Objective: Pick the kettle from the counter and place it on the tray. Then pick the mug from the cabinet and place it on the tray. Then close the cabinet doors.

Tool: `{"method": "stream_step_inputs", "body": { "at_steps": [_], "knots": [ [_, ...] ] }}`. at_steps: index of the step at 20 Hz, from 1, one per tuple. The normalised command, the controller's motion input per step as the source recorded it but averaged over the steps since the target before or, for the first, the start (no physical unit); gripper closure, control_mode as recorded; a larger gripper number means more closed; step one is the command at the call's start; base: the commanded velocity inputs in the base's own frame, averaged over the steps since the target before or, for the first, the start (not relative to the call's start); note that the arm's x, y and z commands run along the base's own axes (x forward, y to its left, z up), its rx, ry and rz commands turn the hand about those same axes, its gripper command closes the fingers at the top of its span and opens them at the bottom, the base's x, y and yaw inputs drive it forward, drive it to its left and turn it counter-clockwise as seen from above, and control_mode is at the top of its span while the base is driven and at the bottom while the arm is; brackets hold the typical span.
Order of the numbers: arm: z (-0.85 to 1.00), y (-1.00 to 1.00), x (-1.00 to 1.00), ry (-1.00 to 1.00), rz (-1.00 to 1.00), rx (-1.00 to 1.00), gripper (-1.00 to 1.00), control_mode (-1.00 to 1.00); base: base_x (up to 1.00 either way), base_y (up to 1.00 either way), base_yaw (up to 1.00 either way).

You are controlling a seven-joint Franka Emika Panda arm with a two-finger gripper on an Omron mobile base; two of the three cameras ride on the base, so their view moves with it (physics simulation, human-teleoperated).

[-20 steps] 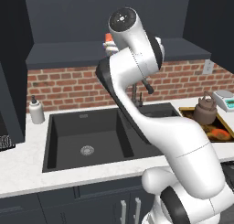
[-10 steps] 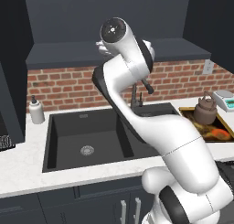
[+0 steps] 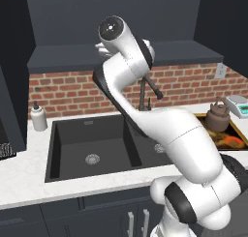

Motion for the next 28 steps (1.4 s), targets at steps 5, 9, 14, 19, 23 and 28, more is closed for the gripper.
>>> {"method": "stream_step_inputs", "body": {
  "at_steps": [5, 9, 14, 19, 23, 28],
  "knots": [
    [0.00, 0.01, 0.34, 0.12, 0.00, -0.09, -1.00, -1.00, 0.00, 0.00, 0.00],
    [0.00, 0.00, 0.29, 0.02, 0.00, -0.10, -1.00, -1.00, 0.00, 0.00, 0.00],
    [0.00, 0.01, 0.37, 0.00, 0.00, -0.02, -1.00, -1.00, 0.00, 0.00, 0.00],
    [-0.07, 0.03, 0.21, 0.00, 0.00, 0.00, -1.00, -1.00, 0.00, 0.00, 0.00],
    [-0.10, 0.00, 0.22, 0.00, 0.00, 0.00, -1.00, -1.00, 0.00, 0.00, 0.00],
    [-0.03, 0.09, 0.25, 0.00, 0.00, 0.00, -1.00, -1.00, 0.00, 0.00, 0.00]
  ]
}}
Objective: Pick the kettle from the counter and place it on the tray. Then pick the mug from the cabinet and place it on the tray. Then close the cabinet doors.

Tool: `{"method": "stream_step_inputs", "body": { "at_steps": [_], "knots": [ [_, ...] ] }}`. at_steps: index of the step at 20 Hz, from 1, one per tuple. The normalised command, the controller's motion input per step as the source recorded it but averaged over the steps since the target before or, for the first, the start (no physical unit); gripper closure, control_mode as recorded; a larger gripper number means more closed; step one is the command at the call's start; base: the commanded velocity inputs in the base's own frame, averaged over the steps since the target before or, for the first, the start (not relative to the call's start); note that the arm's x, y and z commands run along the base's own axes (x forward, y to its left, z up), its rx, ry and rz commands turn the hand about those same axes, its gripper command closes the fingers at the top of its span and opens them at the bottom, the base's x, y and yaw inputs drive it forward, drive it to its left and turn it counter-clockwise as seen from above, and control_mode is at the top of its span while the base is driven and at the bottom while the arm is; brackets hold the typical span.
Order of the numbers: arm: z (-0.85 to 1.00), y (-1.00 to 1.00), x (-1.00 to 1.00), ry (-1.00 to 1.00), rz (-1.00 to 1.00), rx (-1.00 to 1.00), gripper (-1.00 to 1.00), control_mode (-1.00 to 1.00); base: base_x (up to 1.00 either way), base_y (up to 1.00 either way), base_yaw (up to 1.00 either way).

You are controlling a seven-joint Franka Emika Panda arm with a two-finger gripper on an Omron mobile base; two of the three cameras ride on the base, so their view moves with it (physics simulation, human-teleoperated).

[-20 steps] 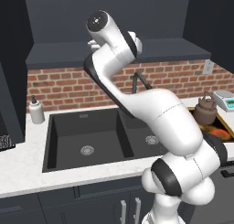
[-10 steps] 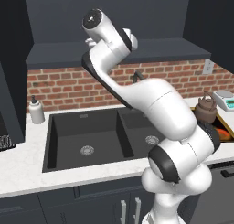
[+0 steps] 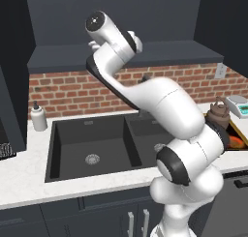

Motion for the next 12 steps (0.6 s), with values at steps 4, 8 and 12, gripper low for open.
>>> {"method": "stream_step_inputs", "body": {
  "at_steps": [4, 8, 12],
  "knots": [
    [0.00, 0.10, 0.28, 0.00, 0.00, 0.00, -1.00, -1.00, 0.00, 0.00, 0.00],
    [0.00, 0.10, 0.22, 0.00, -0.03, 0.00, -1.00, -1.00, 0.00, 0.00, 0.00],
    [0.00, 0.00, 0.19, 0.01, -0.05, 0.00, -1.00, -1.00, 0.00, 0.00, 0.00]
  ]
}}
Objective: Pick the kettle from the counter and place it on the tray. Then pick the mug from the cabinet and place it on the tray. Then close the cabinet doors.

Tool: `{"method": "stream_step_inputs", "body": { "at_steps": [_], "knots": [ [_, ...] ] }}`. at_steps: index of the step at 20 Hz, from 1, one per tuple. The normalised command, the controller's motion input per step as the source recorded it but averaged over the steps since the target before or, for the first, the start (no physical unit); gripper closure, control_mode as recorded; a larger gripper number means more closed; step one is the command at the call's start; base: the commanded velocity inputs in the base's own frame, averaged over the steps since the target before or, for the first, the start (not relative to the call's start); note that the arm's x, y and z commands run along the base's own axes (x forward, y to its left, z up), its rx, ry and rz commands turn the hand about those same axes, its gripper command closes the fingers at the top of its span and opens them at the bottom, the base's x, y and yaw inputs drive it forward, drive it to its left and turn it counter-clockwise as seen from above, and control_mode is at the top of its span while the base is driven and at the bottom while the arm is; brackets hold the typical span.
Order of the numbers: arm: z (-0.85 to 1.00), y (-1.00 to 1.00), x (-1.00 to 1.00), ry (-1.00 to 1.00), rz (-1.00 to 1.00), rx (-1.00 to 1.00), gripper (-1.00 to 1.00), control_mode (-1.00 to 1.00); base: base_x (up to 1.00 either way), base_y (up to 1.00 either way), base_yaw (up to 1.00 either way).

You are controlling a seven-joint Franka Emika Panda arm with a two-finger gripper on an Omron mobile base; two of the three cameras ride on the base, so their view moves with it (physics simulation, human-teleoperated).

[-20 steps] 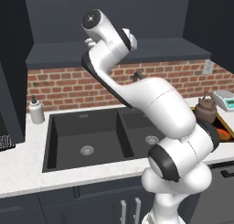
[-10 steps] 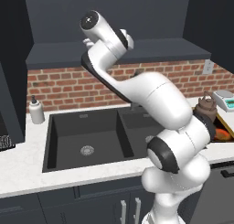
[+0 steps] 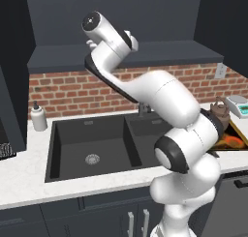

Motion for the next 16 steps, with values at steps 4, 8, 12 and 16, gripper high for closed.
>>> {"method": "stream_step_inputs", "body": {
  "at_steps": [4, 8, 12, 16],
  "knots": [
    [-0.01, 0.00, 0.30, 0.03, -0.07, 0.00, -1.00, -1.00, 0.00, 0.00, 0.00],
    [-0.02, 0.00, 0.31, 0.03, -0.07, 0.00, -1.00, -1.00, 0.00, 0.00, 0.00],
    [-0.02, 0.08, 0.24, 0.00, -0.07, 0.00, -1.00, -1.00, 0.00, 0.00, 0.00],
    [0.00, 0.06, 0.14, 0.00, -0.06, 0.00, -1.00, -1.00, 0.00, 0.00, 0.00]
  ]
}}
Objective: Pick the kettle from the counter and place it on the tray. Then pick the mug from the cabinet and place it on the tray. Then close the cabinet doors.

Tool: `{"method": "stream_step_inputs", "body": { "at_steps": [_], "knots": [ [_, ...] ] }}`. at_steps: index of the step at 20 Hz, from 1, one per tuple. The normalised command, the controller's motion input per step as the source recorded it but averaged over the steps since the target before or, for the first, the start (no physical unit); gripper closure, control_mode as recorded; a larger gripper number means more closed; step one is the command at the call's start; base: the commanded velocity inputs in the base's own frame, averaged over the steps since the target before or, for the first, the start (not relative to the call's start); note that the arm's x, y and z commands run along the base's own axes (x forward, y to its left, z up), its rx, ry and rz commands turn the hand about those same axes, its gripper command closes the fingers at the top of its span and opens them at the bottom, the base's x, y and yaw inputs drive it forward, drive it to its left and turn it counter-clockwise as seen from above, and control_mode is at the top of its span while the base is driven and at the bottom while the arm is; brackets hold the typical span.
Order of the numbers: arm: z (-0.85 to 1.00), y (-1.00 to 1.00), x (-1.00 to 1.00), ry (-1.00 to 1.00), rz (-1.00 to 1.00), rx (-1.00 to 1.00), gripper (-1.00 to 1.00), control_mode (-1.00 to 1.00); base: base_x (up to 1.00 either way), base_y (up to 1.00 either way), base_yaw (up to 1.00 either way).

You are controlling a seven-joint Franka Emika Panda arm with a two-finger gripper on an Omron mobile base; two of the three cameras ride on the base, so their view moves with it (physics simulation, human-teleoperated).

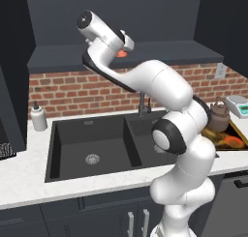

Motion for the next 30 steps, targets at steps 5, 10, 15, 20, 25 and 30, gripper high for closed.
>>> {"method": "stream_step_inputs", "body": {
  "at_steps": [5, 10, 15, 20, 25, 30],
  "knots": [
    [0.00, 0.03, 0.19, 0.00, -0.06, 0.00, -1.00, -1.00, 0.00, 0.00, 0.00],
    [-0.01, 0.00, 0.16, 0.00, -0.05, 0.00, -1.00, -1.00, 0.00, 0.00, 0.00],
    [-0.06, 0.00, 0.06, 0.00, -0.02, 0.00, -1.00, -1.00, 0.00, 0.00, 0.00],
    [-0.10, -0.01, 0.00, 0.00, 0.00, 0.00, 1.00, -1.00, 0.00, 0.00, 0.00],
    [-0.19, -0.18, -0.04, -0.01, 0.00, 0.00, 1.00, -1.00, 0.00, 0.00, 0.00],
    [-0.12, -0.26, -0.11, -0.07, 0.00, 0.00, 1.00, -1.00, 0.00, 0.00, 0.00]
  ]
}}
